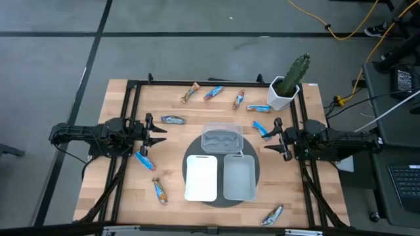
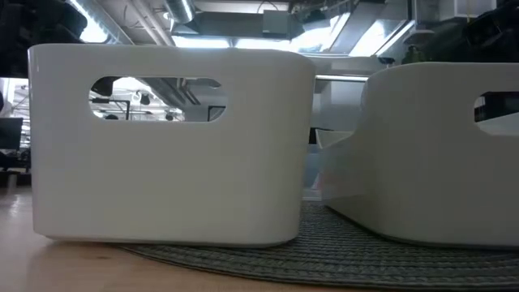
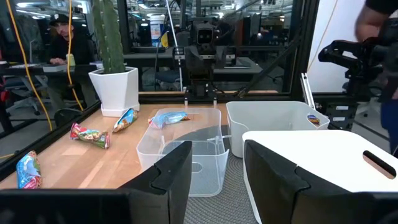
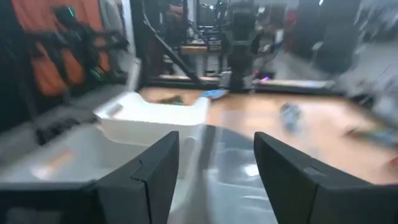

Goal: Pick and place Granola Bars by type
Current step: Put the left blue chocolate chip into the transparent bin

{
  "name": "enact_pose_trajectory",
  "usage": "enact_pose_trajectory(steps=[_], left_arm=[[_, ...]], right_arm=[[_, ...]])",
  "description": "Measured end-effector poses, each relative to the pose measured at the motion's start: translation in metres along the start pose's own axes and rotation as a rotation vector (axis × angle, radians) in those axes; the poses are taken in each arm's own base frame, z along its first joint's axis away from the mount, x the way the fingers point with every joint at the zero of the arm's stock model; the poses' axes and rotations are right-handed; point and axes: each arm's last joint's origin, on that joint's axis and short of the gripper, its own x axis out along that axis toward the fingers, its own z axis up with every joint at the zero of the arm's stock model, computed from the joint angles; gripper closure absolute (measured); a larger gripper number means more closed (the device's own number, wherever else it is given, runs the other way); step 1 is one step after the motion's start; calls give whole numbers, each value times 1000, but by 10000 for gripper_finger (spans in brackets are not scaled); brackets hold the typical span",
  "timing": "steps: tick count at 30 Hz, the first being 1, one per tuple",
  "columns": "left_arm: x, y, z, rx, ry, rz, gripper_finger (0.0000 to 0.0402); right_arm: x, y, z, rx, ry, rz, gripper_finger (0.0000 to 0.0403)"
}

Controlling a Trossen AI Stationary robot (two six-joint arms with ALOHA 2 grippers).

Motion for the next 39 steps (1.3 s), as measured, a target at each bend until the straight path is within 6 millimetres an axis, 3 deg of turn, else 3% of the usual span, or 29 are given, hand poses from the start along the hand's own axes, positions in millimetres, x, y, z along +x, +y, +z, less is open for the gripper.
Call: enact_pose_trajectory(steps=[4, 10, 15, 21, 27, 32, 39], left_arm=[[0, 0, 0, 0, 0, 0, 263], [0, 0, 0, 0, 0, 0, 261], [0, 0, 0, 0, 0, 0, 263], [0, 3, 1, 78, -1, 114, 263], [-1, 7, 3, 75, -25, 255, 263], [-1, 7, 3, 52, -30, 226, 262], [-5, 10, 26, -215, -277, 331, 263]], right_arm=[[0, -1, -1, -177, 11, -20, 193], [0, -1, 0, -195, 3, -23, 193], [0, -1, 1, -17, -12, -25, 193], [0, -2, 7, 354, -74, -35, 193], [0, -4, 6, 383, -86, -128, 193], [-1, -7, 6, 324, -91, -219, 193], [-2, -11, 6, 310, -104, -363, 193]])
